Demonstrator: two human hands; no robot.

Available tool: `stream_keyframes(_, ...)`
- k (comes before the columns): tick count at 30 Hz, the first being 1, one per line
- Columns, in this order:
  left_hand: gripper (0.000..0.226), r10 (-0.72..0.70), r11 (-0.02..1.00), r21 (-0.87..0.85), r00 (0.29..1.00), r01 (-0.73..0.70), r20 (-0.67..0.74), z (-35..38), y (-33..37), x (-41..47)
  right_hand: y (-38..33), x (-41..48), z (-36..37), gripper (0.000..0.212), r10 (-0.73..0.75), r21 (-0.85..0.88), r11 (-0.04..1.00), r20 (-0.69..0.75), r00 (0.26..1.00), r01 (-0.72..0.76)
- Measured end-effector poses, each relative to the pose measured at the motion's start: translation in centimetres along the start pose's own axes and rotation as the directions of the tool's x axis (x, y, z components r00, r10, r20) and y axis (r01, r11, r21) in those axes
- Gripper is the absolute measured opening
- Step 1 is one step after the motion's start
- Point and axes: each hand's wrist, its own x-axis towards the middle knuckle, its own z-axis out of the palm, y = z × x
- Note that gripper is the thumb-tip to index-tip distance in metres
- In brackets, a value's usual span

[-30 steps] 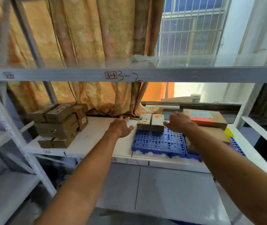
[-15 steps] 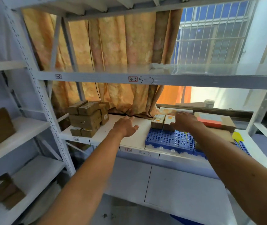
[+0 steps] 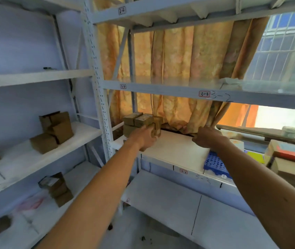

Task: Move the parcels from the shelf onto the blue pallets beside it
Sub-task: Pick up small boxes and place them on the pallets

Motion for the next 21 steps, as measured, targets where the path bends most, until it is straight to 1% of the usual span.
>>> stream_keyframes(3, 0.067, -0.022, 0.999, 0.033, 1.0, 0.022, -0.004, -0.4, -4.1, -0.6, -4.7, 0.8, 0.6, 0.064, -0.056, 0.005, 0.998, 0.0, 0.998, 0.056)
stream_keyframes(5, 0.066, -0.02, 0.999, 0.025, 1.0, 0.021, -0.023, -0.4, -6.7, -1.0, -7.5, 1.2, 0.9, 0.066, -0.066, 0.007, 0.998, -0.014, 0.998, 0.067)
stream_keyframes(7, 0.067, -0.027, 1.0, 0.0, 0.999, 0.027, -0.033, -0.4, -9.0, -1.3, -9.9, 2.1, 1.5, 0.069, -0.083, 0.017, 0.996, 0.008, 0.996, 0.083)
stream_keyframes(9, 0.069, -0.037, 0.999, -0.01, 0.999, 0.037, -0.014, -0.4, -11.3, -1.6, -12.0, 3.4, 2.5, 0.07, -0.109, 0.034, 0.994, 0.02, 0.994, 0.108)
stream_keyframes(11, 0.069, -0.046, 0.999, -0.005, 0.999, 0.046, 0.003, -0.5, -13.3, -1.9, -14.2, 3.5, 2.8, 0.07, -0.147, 0.038, 0.988, -0.015, 0.989, 0.147)
stream_keyframes(13, 0.068, -0.044, 0.999, 0.01, 0.999, 0.044, 0.005, -0.6, -15.1, -2.2, -16.2, 3.4, 2.9, 0.068, -0.162, 0.026, 0.986, -0.018, 0.987, 0.163)
stream_keyframes(16, 0.064, -0.044, 0.999, 0.002, 0.999, 0.044, -0.002, -0.7, -17.6, -2.5, -18.6, 4.1, 3.2, 0.068, -0.115, -0.012, 0.993, -0.003, 0.993, 0.115)
stream_keyframes(21, 0.065, -0.049, 0.999, -0.001, 0.999, 0.049, 0.015, -0.3, -20.5, -1.6, -21.1, 6.3, 4.3, 0.069, -0.17, 0.025, 0.985, 0.056, 0.984, 0.169)
